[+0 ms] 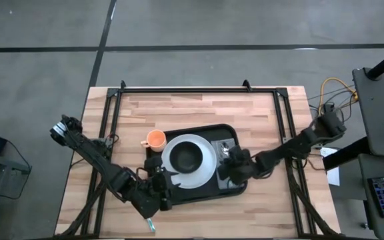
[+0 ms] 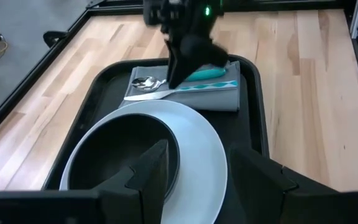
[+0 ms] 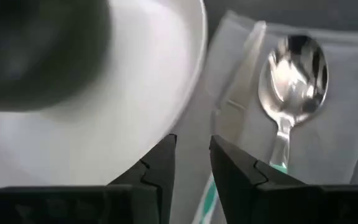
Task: Set up tray
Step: Put the white patterned knife beside the green spoon on the gray napkin on the black serving tray, then put the white patterned fork beside the white patterned knife on the gray napkin on the black serving tray
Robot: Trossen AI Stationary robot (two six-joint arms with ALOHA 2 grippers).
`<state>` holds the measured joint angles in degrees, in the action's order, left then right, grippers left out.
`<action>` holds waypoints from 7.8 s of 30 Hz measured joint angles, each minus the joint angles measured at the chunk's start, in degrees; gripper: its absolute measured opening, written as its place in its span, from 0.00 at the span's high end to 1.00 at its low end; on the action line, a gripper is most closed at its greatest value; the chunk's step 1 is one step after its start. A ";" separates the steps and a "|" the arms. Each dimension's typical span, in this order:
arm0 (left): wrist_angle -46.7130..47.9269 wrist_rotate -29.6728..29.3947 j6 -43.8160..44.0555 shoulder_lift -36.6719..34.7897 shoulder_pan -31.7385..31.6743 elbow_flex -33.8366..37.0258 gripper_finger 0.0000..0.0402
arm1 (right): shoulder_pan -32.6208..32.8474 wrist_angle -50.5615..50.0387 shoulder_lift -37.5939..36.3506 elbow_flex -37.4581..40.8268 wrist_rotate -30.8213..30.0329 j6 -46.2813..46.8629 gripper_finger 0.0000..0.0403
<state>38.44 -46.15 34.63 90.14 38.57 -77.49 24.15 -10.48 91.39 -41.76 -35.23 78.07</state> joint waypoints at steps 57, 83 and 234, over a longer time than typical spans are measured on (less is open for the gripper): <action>4.59 4.50 0.48 -3.13 0.52 0.92 0.62 | 2.49 -7.39 6.72 -3.92 2.68 8.73 0.95; 6.56 6.95 0.81 -3.37 0.79 0.90 0.62 | 4.79 -20.50 9.67 -11.69 0.49 25.97 0.96; 10.68 39.88 8.77 11.04 17.76 3.78 0.64 | 3.91 -35.32 -5.09 -16.08 -3.48 -34.72 0.63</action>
<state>49.12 -6.27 43.40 101.17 56.33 -73.71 28.05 -45.80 86.30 -57.84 -38.72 43.35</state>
